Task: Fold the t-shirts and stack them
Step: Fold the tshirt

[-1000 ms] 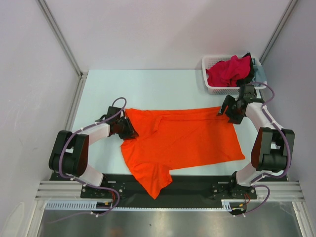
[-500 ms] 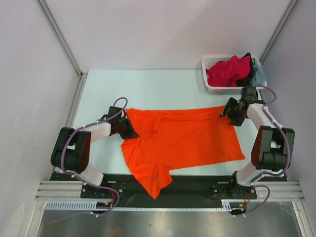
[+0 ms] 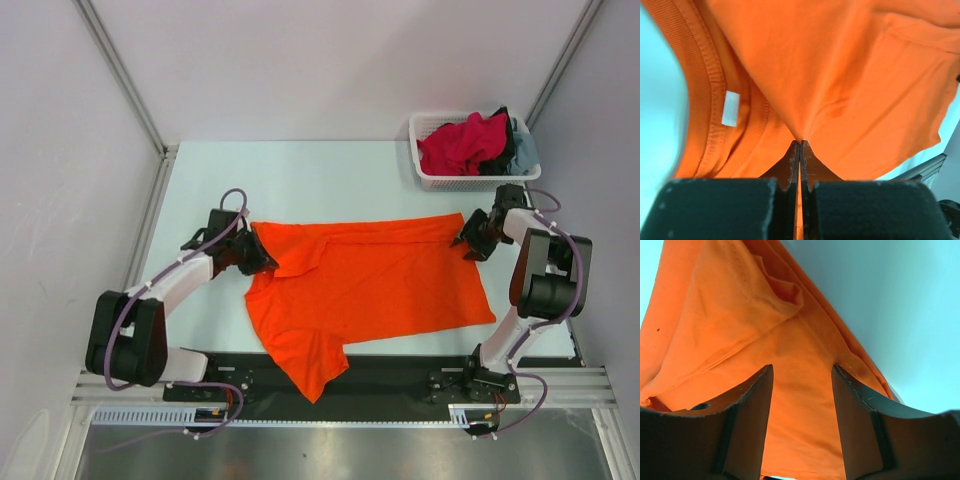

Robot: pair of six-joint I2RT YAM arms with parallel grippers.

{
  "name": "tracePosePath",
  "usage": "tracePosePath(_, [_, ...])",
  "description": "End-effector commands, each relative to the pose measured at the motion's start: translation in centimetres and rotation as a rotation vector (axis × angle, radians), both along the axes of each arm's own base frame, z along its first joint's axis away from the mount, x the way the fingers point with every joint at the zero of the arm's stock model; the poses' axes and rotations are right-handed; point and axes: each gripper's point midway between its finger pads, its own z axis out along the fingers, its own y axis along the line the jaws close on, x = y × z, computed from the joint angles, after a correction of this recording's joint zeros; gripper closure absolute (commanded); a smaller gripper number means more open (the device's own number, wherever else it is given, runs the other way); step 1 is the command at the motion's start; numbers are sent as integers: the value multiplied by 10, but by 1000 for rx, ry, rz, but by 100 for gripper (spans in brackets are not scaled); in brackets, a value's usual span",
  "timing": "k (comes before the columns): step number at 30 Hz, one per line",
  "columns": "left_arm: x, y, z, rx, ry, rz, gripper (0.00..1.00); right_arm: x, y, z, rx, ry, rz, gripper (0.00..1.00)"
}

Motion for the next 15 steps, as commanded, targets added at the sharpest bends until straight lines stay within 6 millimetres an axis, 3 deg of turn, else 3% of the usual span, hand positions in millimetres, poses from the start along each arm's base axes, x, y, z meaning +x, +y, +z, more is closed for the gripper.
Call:
tracePosePath(1, [-4,-6,24,-40,-34,-12,100,23,-2,9,8,-63,-5,46])
tracePosePath(2, [-6,-6,24,-41,-31,-12,100,25,-3,9,9,-64,-8,51])
tracePosePath(6, [-10,-5,30,-41,-35,-9,100,30,-4,10,5,-72,-19,54])
tracePosePath(11, [-19,-3,39,-46,-43,-5,100,35,-7,18,-2,-91,-26,53])
tracePosePath(15, [-33,-2,33,-64,-6,3,100,39,-8,18,-5,-98,-23,48])
